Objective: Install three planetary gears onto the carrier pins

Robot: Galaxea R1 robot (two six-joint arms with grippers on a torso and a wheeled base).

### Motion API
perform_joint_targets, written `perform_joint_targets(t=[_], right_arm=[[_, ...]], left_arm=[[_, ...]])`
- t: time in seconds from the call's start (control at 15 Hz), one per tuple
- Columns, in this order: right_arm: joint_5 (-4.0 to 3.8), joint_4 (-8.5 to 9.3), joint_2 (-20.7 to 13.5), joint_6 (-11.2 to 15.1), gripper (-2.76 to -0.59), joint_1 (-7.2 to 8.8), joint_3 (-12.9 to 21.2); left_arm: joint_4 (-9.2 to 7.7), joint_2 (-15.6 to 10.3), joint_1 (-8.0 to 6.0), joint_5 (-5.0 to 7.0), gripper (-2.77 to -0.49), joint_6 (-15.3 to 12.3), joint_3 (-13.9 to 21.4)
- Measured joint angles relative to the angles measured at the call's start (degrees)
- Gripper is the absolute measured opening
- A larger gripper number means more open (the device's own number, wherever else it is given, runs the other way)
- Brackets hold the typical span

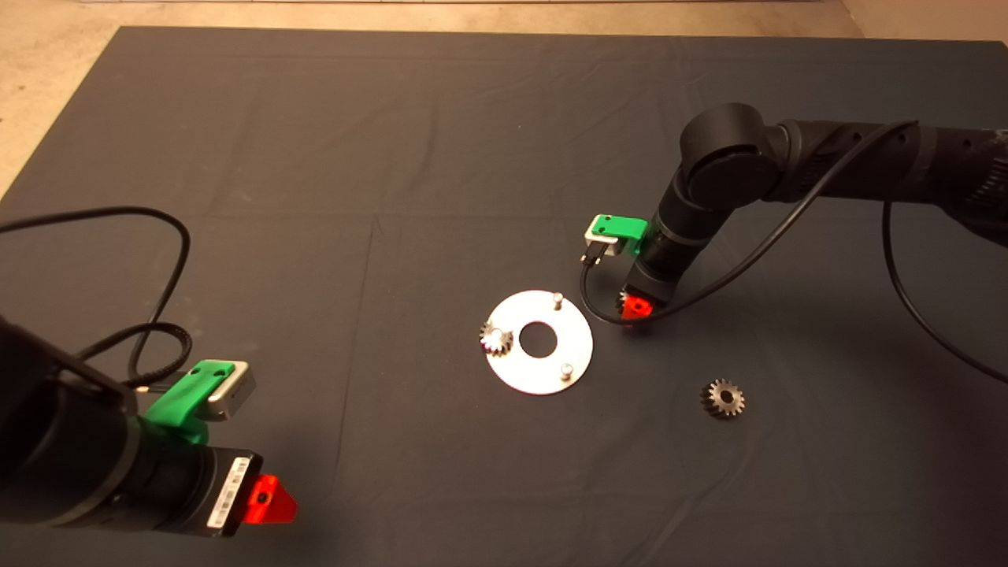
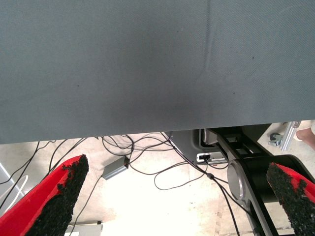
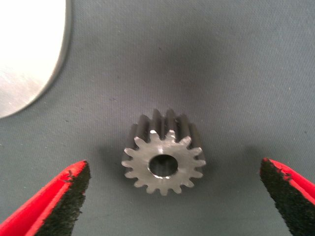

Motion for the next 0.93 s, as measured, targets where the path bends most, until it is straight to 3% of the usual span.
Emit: perform_joint_targets(t=[0.6, 0.93], right_arm=[[0.02, -0.01, 0.1, 0.0, -1.19, -0.63, 0.0], [0.0, -0.09, 0.1, 0.0, -1.4, -1.81, 0.0]], left_arm=[[-0.03, -0.3, 0.0, 0.0, -0.64, 0.0, 0.4], [-0.62, -0.6, 0.0, 0.0, -0.64, 0.0, 0.4]])
